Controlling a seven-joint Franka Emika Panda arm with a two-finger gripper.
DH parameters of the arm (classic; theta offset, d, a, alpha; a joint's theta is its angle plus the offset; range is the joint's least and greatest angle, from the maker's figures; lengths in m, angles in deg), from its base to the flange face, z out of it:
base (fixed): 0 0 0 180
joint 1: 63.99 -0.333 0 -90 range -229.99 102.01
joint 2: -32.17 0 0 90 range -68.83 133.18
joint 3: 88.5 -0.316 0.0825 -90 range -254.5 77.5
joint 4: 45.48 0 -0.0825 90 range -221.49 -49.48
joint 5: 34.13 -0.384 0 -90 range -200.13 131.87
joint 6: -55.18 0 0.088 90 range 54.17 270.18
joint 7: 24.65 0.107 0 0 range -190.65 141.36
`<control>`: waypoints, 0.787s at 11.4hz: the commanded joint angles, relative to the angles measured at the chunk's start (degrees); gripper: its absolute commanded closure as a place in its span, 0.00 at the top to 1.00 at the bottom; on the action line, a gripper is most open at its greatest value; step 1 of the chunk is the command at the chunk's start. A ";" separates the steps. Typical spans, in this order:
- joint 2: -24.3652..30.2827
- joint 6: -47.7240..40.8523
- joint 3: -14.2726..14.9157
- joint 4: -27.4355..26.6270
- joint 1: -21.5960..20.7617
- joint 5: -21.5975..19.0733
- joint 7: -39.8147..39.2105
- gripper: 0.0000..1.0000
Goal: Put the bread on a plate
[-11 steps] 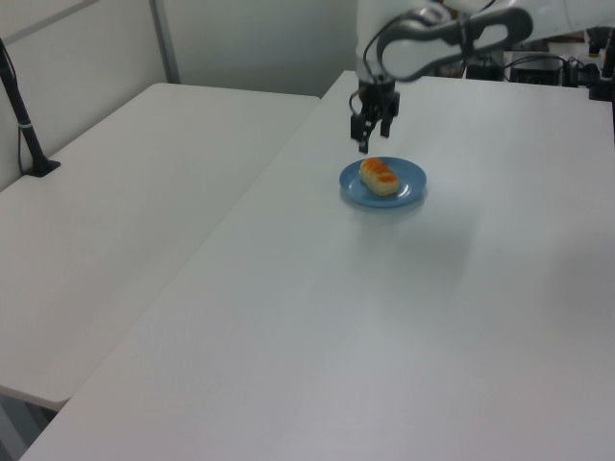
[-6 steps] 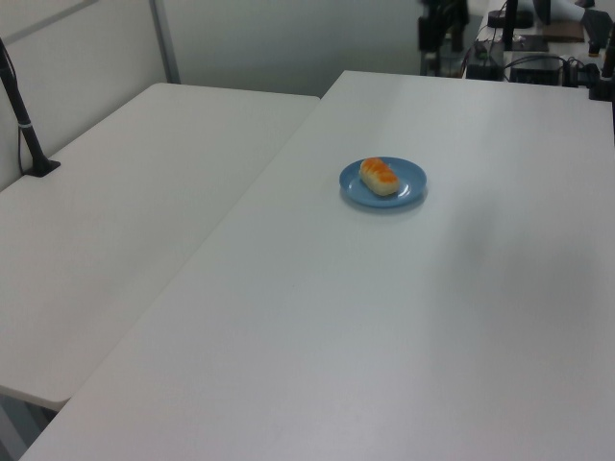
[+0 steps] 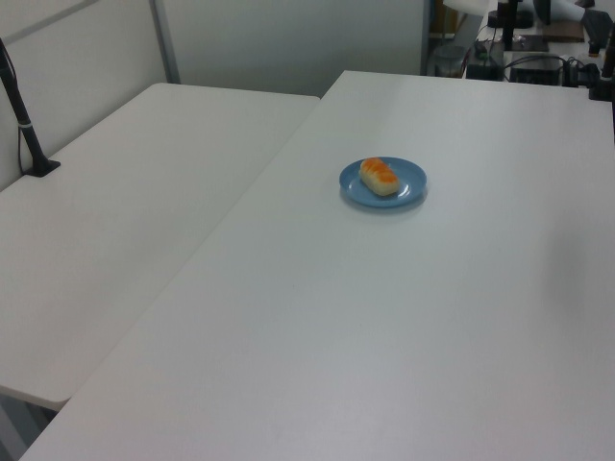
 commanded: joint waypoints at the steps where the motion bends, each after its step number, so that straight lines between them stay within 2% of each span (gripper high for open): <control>1: 1.05 10.13 6.82 -5.97 -7.23 -2.51 -1.33 1.00; 2: 0.70 13.66 6.56 -7.11 -6.70 -3.04 -2.81 1.00; 3: 0.43 14.48 5.95 -7.64 -5.82 -3.05 -8.83 1.00; 4: 0.00 14.57 5.07 -7.47 -4.33 -3.14 -11.59 1.00; 6: -0.97 15.62 2.62 -7.82 -3.62 -3.05 -11.09 1.00; 9: -0.54 20.79 1.90 -10.89 -3.09 -3.05 -7.94 1.00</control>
